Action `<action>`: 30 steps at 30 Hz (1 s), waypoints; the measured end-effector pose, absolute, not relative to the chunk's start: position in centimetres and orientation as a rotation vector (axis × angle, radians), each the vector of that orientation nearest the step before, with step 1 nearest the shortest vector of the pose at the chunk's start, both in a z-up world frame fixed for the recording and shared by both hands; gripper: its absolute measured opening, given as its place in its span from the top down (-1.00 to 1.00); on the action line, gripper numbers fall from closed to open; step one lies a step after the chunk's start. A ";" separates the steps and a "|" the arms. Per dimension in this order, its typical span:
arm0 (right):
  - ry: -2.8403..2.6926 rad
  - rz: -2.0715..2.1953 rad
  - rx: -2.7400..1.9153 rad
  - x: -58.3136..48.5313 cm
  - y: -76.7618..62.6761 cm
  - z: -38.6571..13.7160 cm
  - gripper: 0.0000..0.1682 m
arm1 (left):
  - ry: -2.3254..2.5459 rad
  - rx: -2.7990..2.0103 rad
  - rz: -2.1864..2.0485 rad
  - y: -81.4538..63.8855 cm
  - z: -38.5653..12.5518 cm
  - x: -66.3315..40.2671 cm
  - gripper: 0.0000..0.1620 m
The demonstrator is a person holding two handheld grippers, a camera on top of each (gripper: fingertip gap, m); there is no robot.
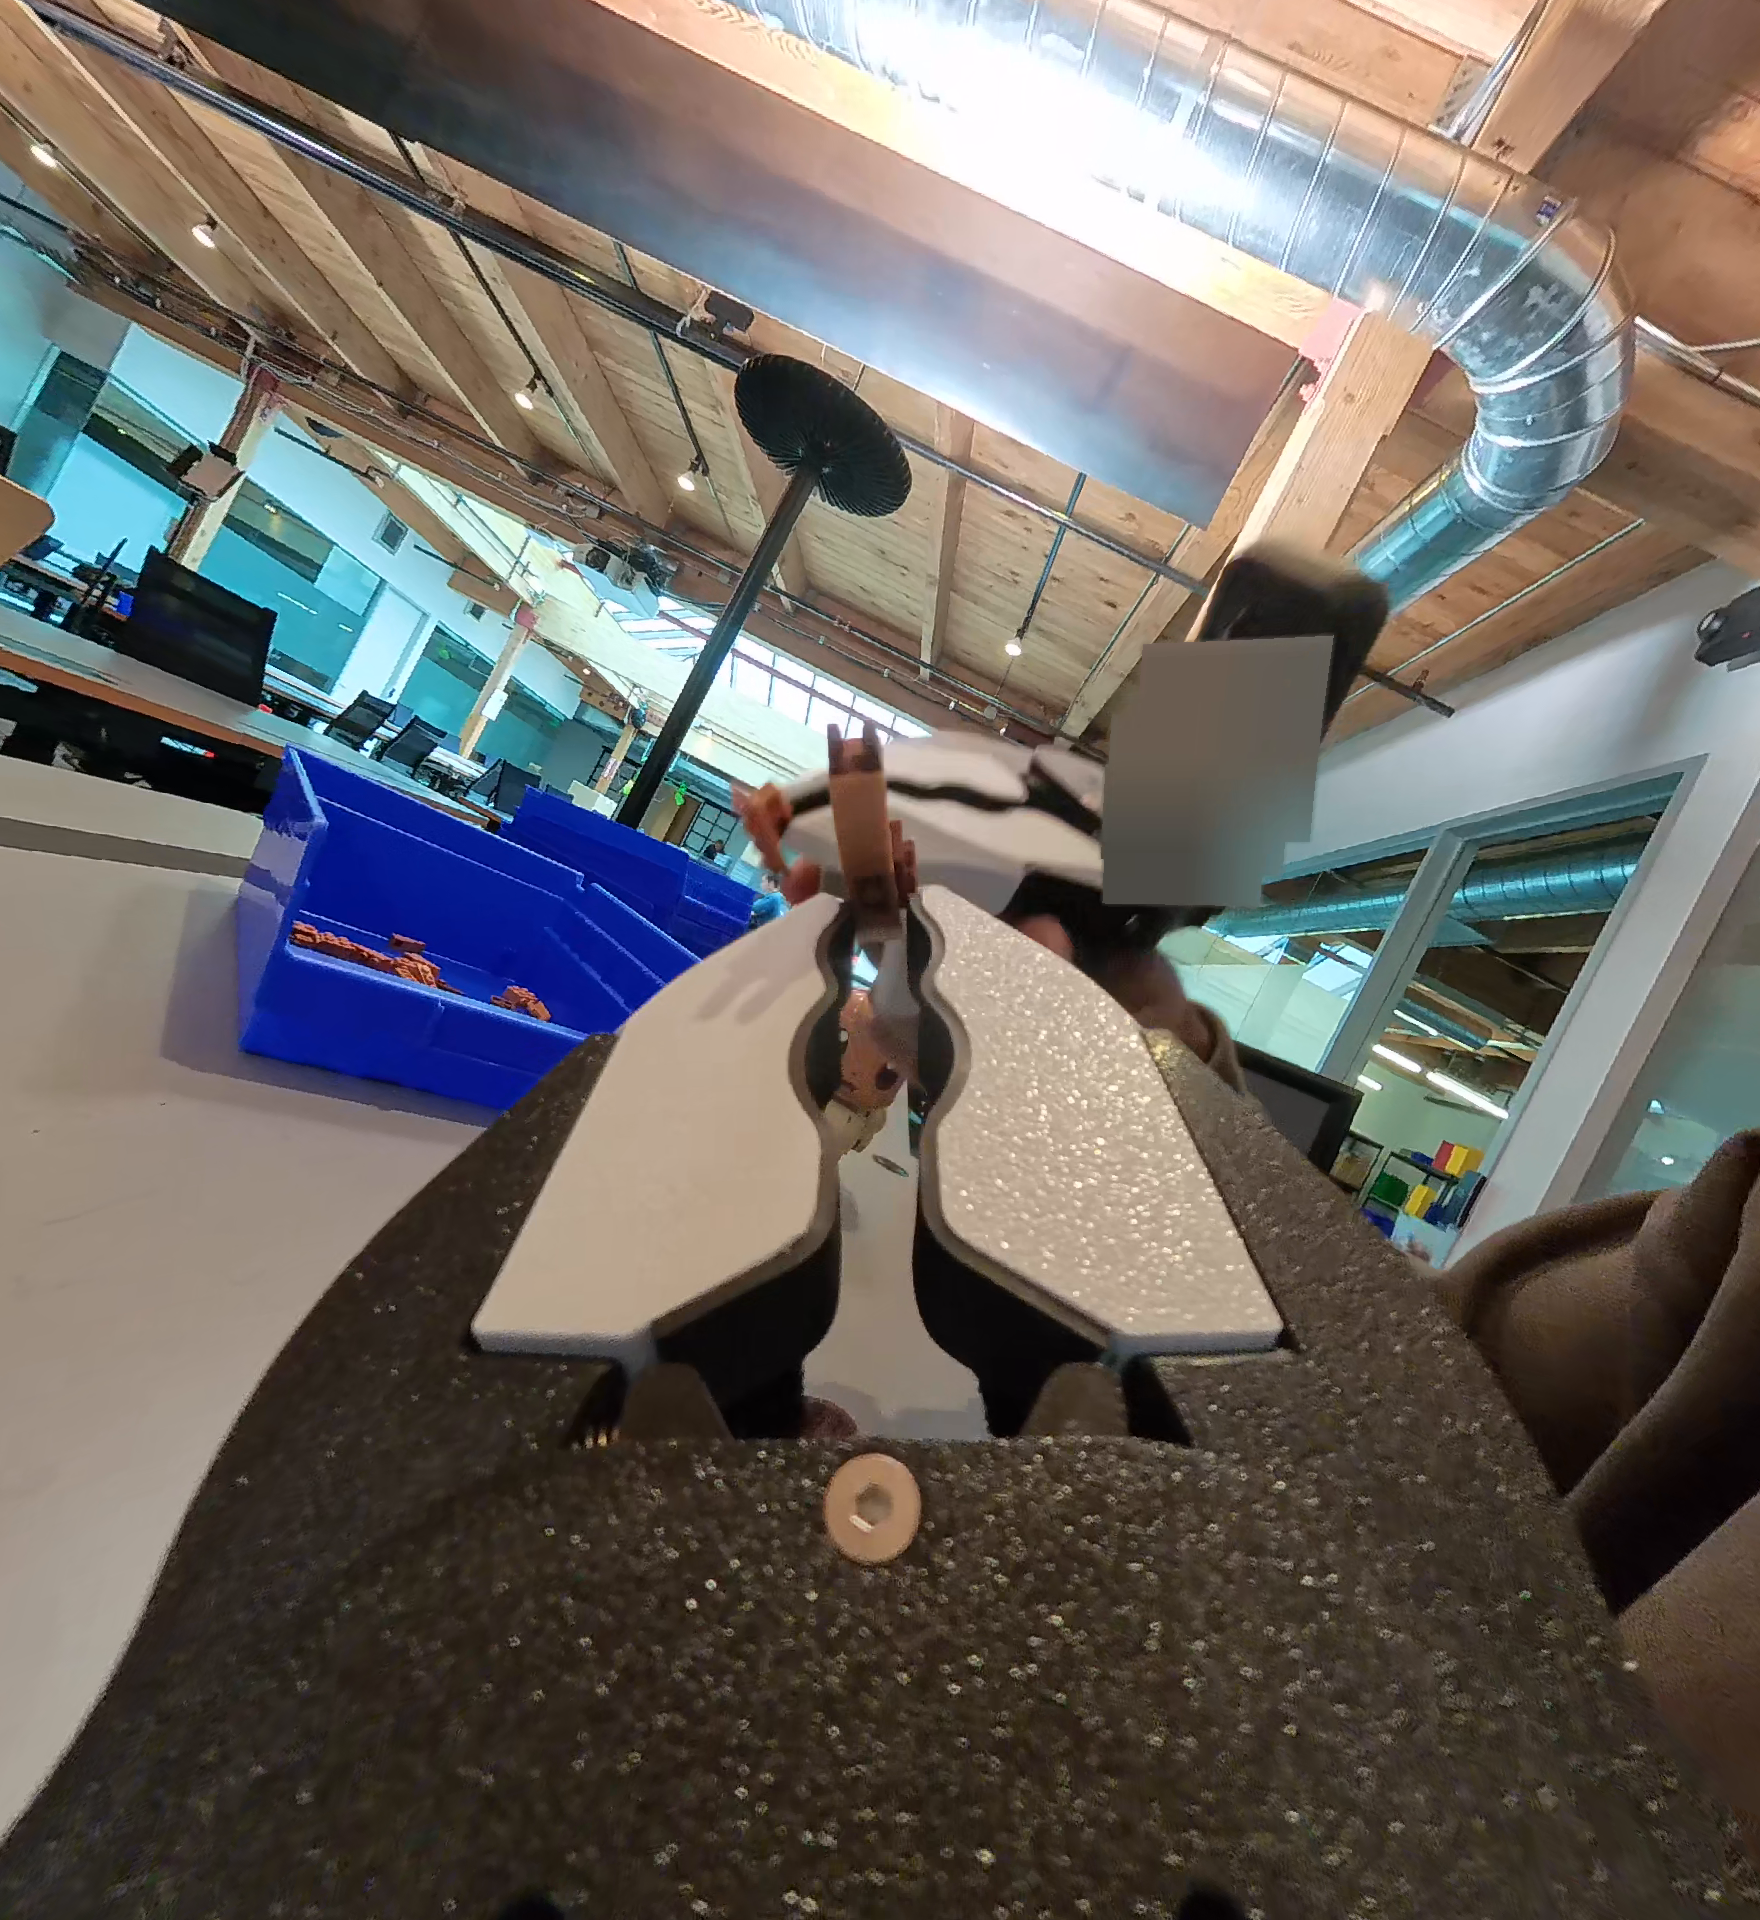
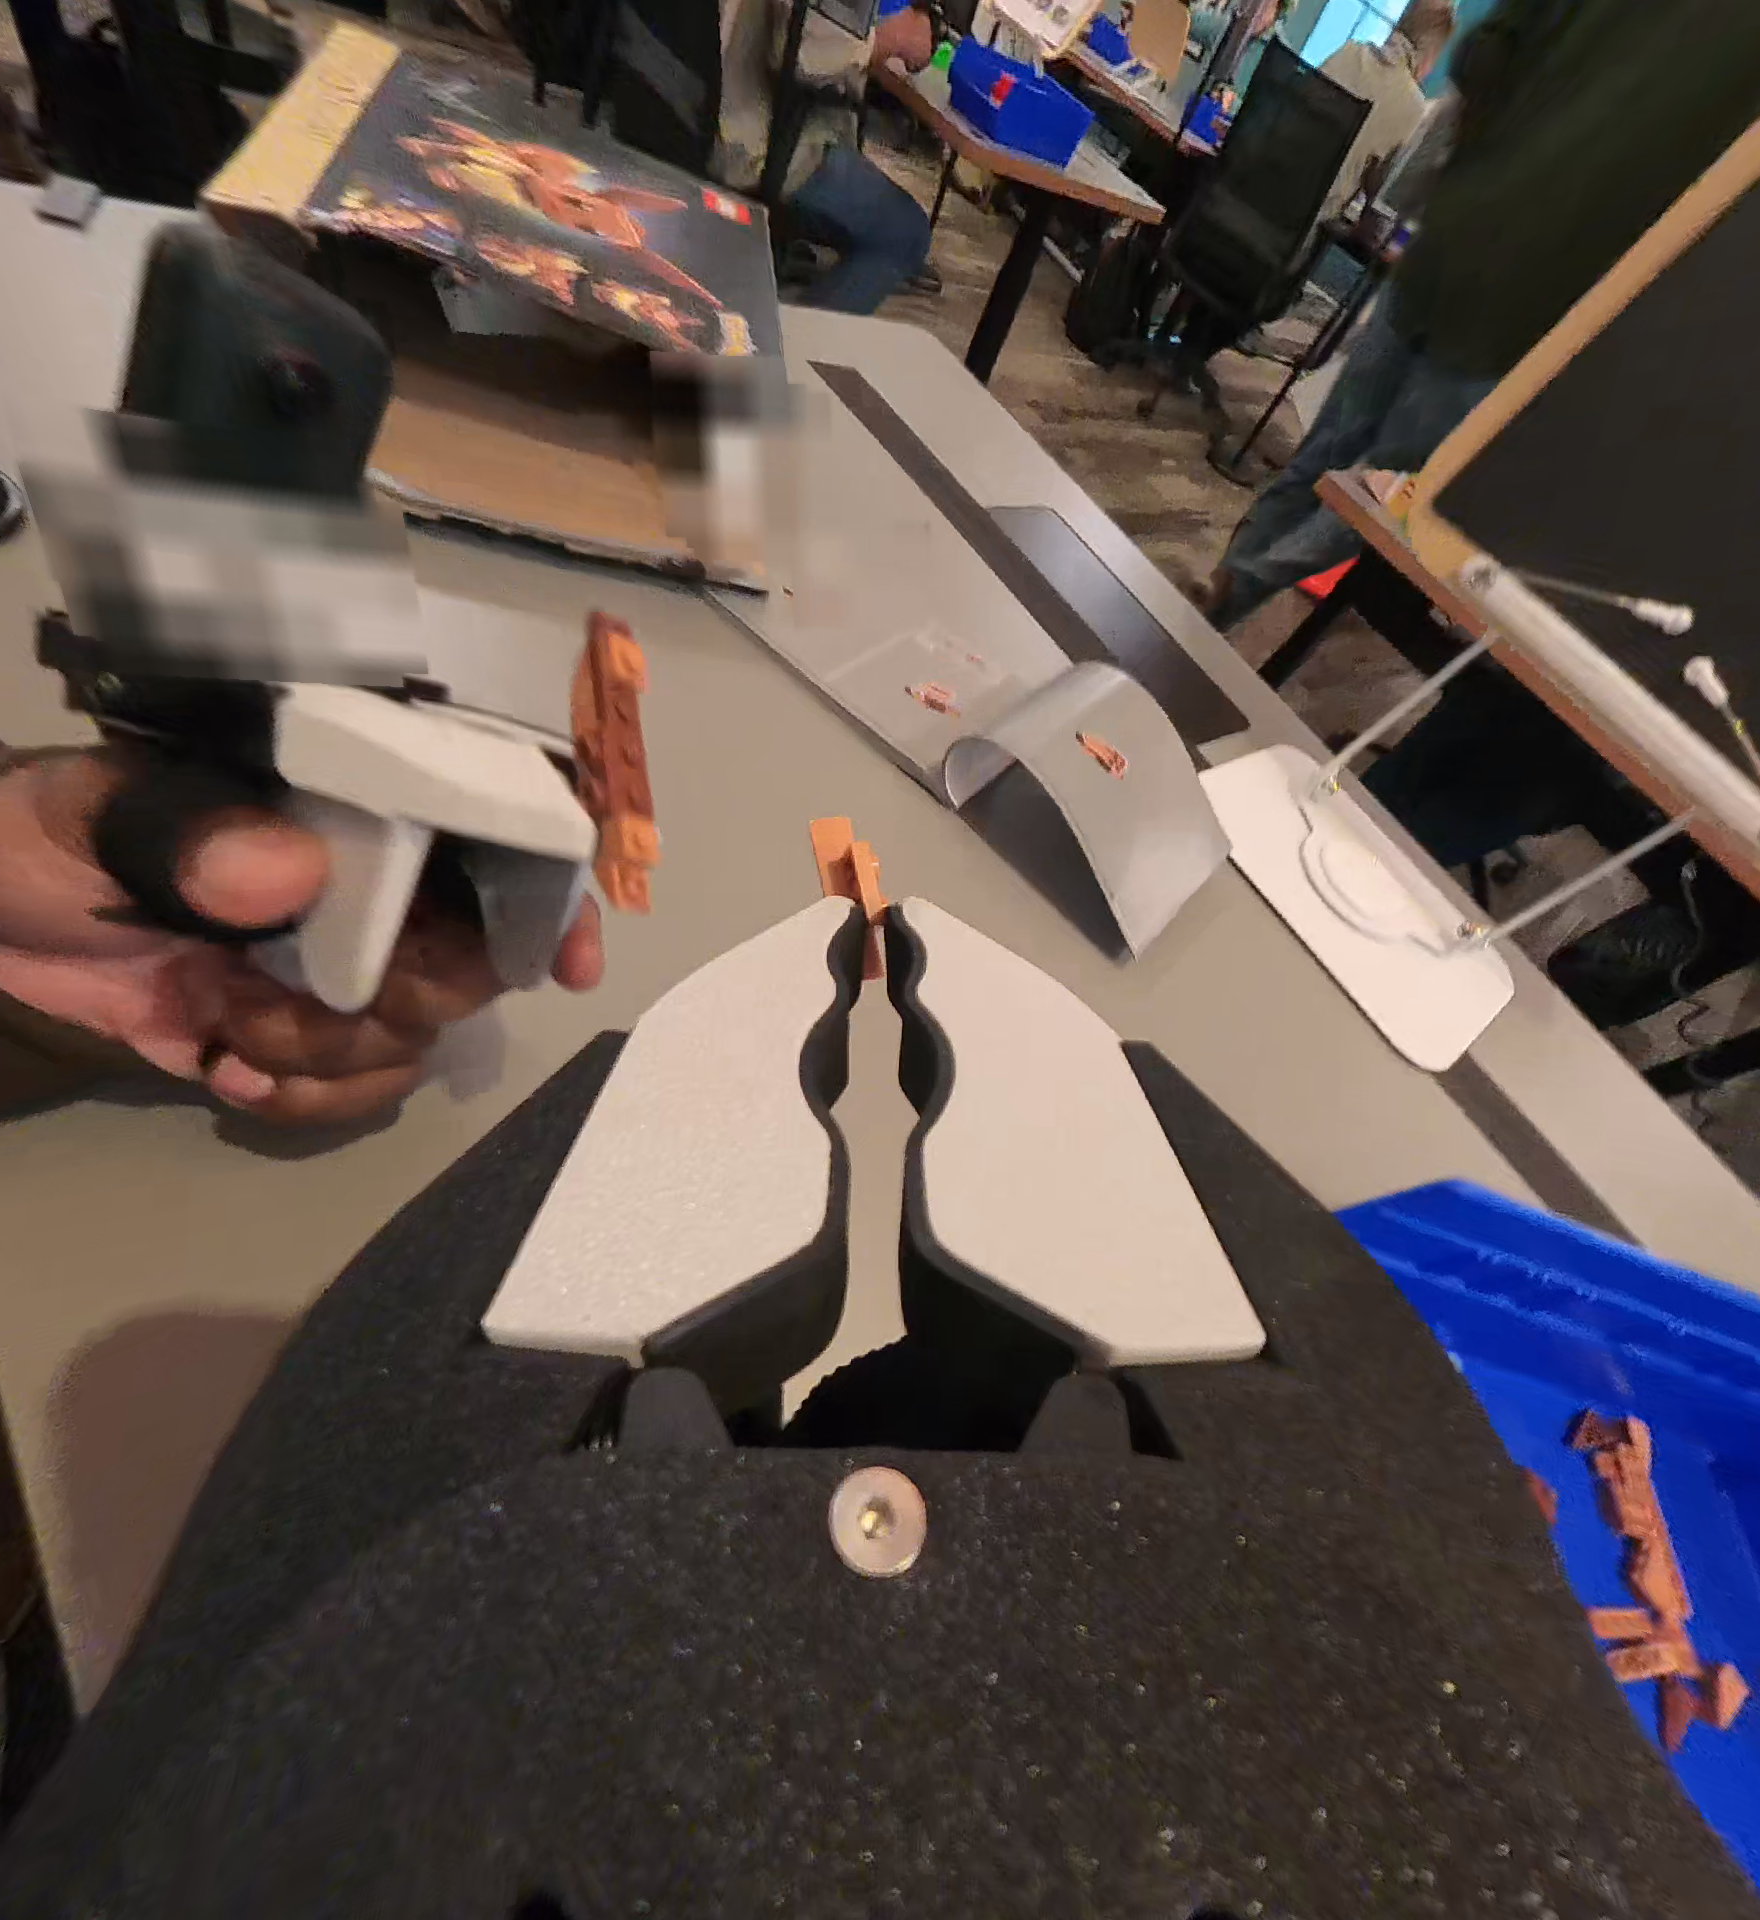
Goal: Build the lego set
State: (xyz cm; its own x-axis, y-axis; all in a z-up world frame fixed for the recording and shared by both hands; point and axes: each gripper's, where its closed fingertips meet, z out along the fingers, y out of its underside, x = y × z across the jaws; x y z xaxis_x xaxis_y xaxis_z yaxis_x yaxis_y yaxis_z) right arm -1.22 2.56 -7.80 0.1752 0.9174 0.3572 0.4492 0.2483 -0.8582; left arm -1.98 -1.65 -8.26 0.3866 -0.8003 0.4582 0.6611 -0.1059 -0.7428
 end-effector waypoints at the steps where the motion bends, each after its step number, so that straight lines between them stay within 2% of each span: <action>1: -1.471 0.543 -1.351 -1.6 2.1 -7.3 0.96 | 0.164 -1.134 -1.235 -1.7 -8.3 -1.9 0.88; 9: -1.651 0.486 -1.278 -3.6 -0.4 -7.0 0.96 | 0.211 -1.122 -1.212 -2.2 -8.0 -1.4 0.88; 30: -1.811 0.663 -0.991 -2.9 -3.3 -6.3 0.96 | 0.282 -1.074 -1.228 -3.2 -7.4 -0.8 0.88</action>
